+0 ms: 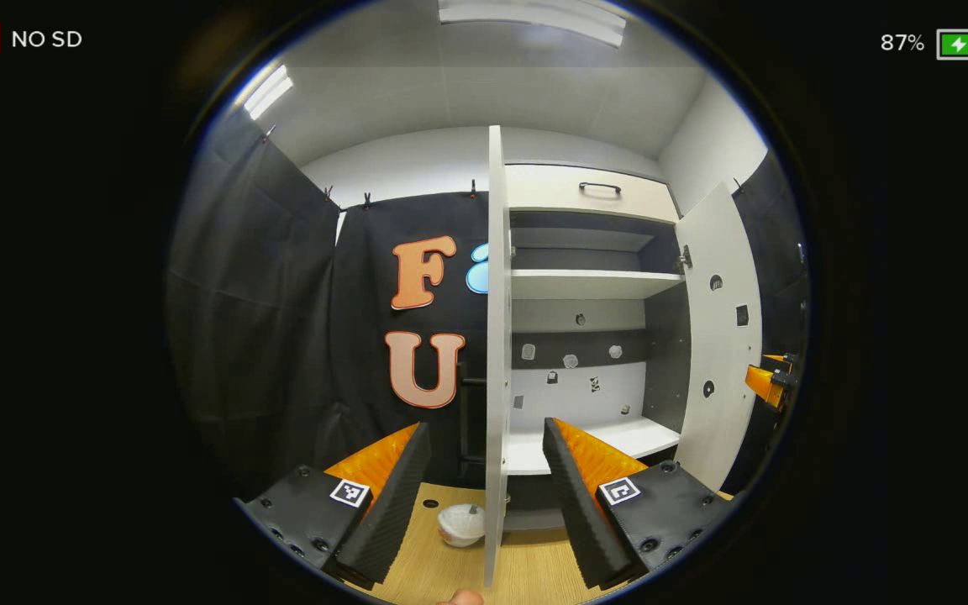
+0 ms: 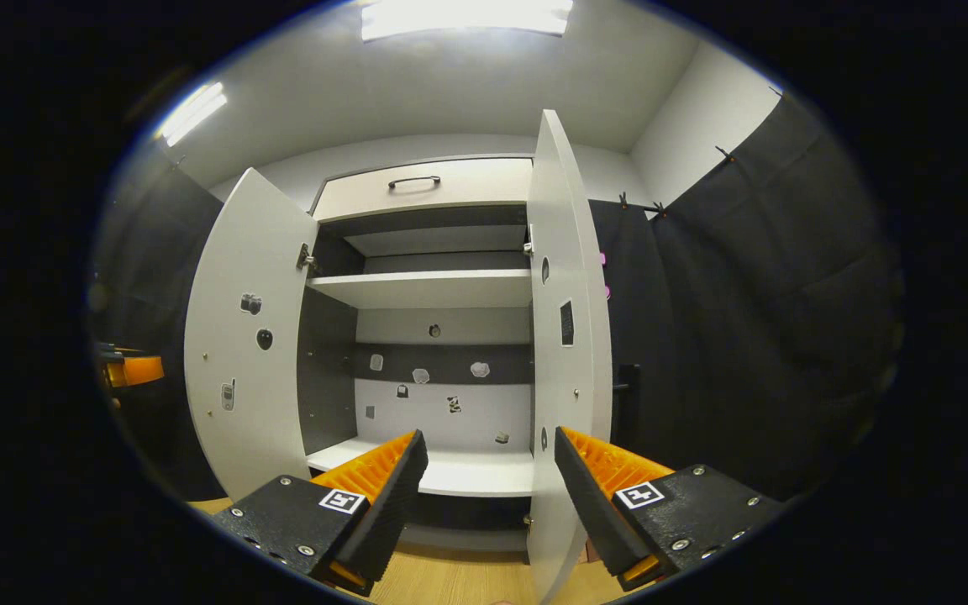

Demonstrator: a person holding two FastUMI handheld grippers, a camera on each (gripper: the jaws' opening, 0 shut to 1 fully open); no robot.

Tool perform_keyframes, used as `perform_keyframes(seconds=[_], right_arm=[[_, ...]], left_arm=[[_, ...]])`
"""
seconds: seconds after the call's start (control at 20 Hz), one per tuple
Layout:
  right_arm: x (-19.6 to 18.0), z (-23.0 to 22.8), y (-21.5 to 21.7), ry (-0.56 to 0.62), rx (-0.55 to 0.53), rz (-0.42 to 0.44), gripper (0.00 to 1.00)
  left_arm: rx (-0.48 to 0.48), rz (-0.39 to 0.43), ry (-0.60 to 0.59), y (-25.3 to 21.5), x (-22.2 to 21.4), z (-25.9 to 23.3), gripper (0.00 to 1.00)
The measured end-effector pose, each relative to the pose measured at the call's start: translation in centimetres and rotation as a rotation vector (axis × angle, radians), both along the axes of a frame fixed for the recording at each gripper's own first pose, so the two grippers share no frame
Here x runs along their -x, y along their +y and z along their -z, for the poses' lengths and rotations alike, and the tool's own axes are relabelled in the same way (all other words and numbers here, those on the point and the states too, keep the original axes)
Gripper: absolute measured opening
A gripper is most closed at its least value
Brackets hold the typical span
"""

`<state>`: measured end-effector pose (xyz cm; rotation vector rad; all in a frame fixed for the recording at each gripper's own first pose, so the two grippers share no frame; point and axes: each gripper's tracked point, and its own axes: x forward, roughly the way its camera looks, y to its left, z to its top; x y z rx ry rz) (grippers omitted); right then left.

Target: Open the right door of the double-door shoe cabinet with the right hand, and open the left door with the left hand.

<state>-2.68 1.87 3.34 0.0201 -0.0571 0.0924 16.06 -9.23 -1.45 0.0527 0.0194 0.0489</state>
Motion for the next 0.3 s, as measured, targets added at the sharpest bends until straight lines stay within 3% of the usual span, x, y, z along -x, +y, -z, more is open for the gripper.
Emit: perform_keyframes(seconds=[0.3], right_arm=[[-0.07,-0.36,0.28,-0.006,0.001,-0.006,0.92]], left_arm=[[-0.013,-0.020,0.006,0.50,0.17,-0.04,0.81]])
